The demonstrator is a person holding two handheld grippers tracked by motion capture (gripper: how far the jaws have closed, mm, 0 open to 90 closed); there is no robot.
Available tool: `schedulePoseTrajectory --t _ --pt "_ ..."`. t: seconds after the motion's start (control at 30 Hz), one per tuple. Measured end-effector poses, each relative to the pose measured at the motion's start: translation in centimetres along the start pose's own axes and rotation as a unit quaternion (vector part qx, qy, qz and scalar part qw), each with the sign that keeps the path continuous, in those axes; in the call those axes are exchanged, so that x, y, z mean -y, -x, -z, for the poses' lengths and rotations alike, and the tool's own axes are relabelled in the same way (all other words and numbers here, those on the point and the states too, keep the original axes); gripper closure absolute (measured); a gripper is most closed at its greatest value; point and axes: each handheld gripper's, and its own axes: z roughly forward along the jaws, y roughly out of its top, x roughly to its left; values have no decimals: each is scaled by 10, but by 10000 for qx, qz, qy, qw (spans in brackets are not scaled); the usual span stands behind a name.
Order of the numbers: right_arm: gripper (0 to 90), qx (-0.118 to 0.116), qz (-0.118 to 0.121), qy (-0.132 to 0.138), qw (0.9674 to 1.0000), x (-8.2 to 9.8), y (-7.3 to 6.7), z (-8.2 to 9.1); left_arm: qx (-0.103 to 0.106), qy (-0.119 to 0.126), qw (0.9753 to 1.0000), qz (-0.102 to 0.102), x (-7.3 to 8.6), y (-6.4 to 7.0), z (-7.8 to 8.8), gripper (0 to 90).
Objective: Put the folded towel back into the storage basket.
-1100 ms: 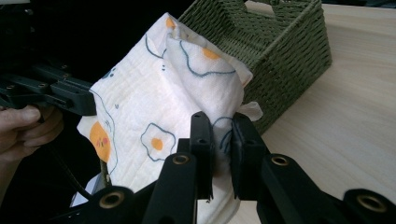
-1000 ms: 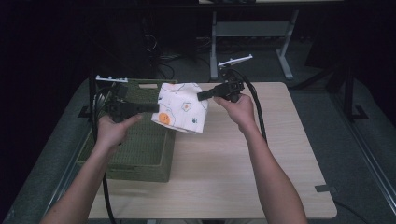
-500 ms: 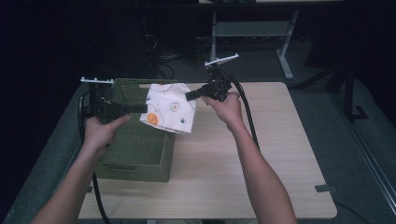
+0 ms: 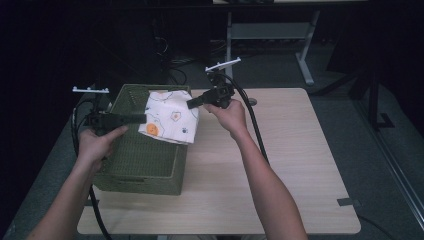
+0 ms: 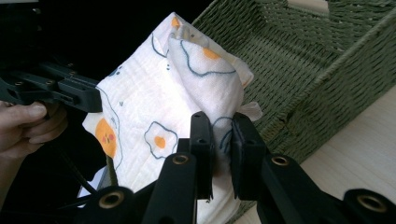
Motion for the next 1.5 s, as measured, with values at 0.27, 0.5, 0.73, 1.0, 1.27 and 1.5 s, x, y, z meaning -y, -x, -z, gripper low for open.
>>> schedulePoseTrajectory --t 0.27,0.5,0.73,1.0,1.27,1.5 --pt "805 -25 12 -49 10000 -3 -3 -13 -53 14 9999 87 6 -11 7 869" --pt "805 -31 6 -139 9999 -5 -8 -25 -129 43 9997 191 11 -21 13 869" --pt "804 -51 4 -186 9998 -4 -8 -34 -170 38 9995 257 15 -29 16 869" --pt "804 -108 -3 -231 9997 -6 -7 -45 -260 6 9990 363 20 -39 19 868" --pt "803 -183 -14 -355 9992 -5 -6 -69 -461 27 9975 527 30 -53 24 867" --pt "803 -166 -73 -390 9991 -4 -4 -82 -544 -43 9972 517 36 -59 25 866"
